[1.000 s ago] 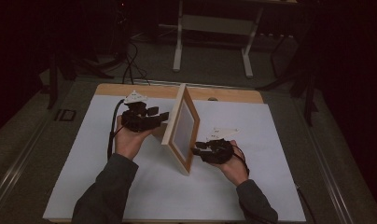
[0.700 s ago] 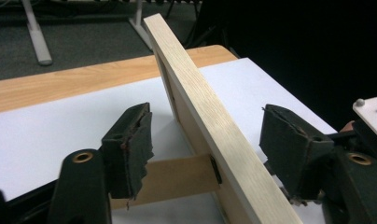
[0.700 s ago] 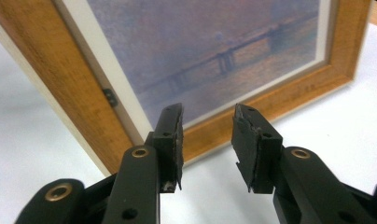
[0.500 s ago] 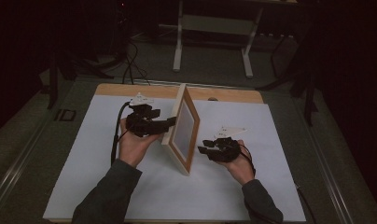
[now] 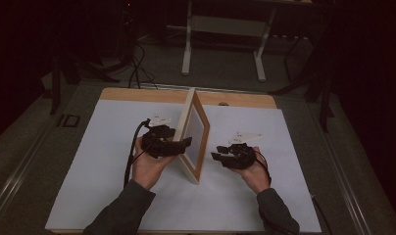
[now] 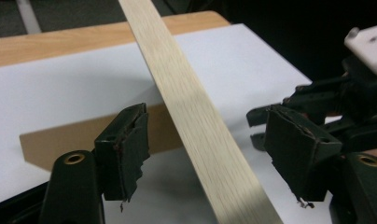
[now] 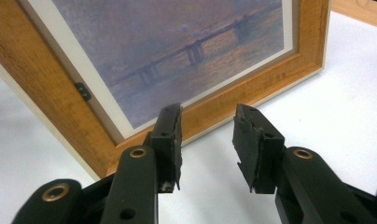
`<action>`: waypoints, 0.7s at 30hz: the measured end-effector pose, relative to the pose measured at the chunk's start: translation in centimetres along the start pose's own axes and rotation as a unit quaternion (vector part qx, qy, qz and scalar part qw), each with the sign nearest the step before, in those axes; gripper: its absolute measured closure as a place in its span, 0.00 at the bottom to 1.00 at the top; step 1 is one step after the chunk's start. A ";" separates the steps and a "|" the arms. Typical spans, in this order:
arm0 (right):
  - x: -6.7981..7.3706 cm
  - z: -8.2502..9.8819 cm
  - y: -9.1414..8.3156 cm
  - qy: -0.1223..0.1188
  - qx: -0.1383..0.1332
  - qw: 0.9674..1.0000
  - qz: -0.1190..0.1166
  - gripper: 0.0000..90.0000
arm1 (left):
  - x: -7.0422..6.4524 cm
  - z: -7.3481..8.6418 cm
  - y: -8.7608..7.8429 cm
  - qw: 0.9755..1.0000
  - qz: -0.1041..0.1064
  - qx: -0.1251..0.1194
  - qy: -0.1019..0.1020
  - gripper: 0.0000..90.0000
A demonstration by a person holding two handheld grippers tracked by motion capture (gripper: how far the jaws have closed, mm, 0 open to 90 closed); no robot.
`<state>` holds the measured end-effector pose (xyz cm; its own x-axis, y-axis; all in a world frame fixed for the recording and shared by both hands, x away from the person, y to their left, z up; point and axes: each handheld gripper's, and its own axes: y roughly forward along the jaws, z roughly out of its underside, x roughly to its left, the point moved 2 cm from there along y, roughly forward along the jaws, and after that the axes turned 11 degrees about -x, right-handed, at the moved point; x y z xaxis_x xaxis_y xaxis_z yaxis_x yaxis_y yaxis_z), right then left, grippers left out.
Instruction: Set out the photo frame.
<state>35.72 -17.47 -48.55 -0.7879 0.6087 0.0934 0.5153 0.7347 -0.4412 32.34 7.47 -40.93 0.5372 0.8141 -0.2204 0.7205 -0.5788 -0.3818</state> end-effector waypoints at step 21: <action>-0.5 -0.4 -0.3 0.003 -0.004 1.000 0.007 0.68 | -0.8 1.6 0.1 1.000 -0.004 0.013 0.000 0.57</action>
<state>36.10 -17.87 -48.15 -0.7790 0.6202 0.0927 0.5285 0.7289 -0.4352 31.25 6.83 -42.17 0.5321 0.8184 -0.2167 0.7127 -0.5712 -0.4072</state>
